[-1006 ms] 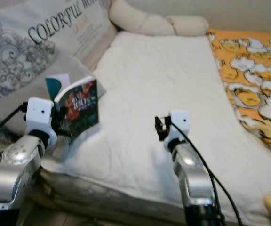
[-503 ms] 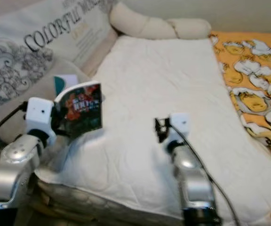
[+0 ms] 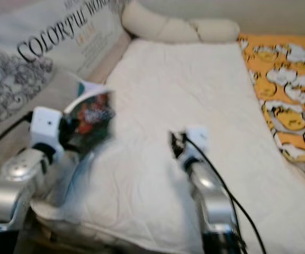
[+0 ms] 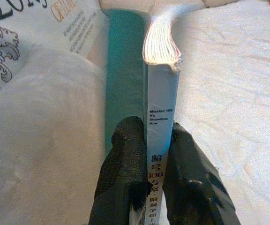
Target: Clean up the room
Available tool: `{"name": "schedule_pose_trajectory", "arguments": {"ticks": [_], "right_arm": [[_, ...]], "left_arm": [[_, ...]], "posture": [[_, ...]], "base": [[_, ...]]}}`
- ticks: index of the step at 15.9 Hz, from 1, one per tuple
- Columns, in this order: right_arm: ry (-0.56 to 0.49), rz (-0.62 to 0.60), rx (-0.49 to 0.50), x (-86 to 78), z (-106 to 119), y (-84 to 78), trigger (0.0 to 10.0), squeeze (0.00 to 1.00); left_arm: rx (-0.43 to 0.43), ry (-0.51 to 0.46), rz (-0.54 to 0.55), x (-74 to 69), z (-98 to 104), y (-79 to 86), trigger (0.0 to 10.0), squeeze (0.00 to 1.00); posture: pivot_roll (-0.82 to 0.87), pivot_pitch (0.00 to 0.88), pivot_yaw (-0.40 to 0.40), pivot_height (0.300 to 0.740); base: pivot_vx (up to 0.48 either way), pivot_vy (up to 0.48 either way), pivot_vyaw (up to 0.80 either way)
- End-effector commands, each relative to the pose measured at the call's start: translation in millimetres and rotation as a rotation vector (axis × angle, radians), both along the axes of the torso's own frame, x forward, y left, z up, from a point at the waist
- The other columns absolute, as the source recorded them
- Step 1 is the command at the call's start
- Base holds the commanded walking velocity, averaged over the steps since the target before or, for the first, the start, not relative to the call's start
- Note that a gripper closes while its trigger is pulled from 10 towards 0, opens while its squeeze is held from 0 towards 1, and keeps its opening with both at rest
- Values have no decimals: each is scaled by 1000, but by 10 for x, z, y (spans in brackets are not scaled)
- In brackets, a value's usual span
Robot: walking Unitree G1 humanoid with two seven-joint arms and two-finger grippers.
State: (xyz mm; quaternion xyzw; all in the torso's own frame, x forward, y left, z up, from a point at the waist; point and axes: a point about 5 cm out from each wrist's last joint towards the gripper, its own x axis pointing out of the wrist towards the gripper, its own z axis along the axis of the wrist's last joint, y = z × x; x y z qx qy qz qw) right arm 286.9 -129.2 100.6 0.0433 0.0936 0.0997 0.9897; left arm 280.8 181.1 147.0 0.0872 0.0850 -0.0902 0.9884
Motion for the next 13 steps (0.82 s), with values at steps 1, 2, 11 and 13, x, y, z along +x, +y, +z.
{"name": "schedule_pose_trajectory", "arguments": {"ticks": [1, 2, 11, 13], "right_arm": [[4, -33, -24, -1, -12, -149, 10000, 0], [2, -36, -27, 5, -5, -165, 10000, 0], [-8, -52, -42, -31, 10, -244, 10000, 0], [-8, -52, -42, -31, 10, -244, 10000, 0]], "left_arm": [[-42, -11, -29, 5, 63, -28, 10000, 0], [-54, 1, -26, 6, 57, -27, 10000, 0], [-109, 52, -138, 204, 17, -110, 10000, 0], [-109, 52, -138, 204, 17, -110, 10000, 0]], "posture": [[62, 0, 57, 740], [62, 0, 57, 740], [31, 0, 79, 740], [31, 0, 79, 740]], "base": [[0, 0, 0], [0, 0, 0], [0, 0, 0], [0, 0, 0]]}}
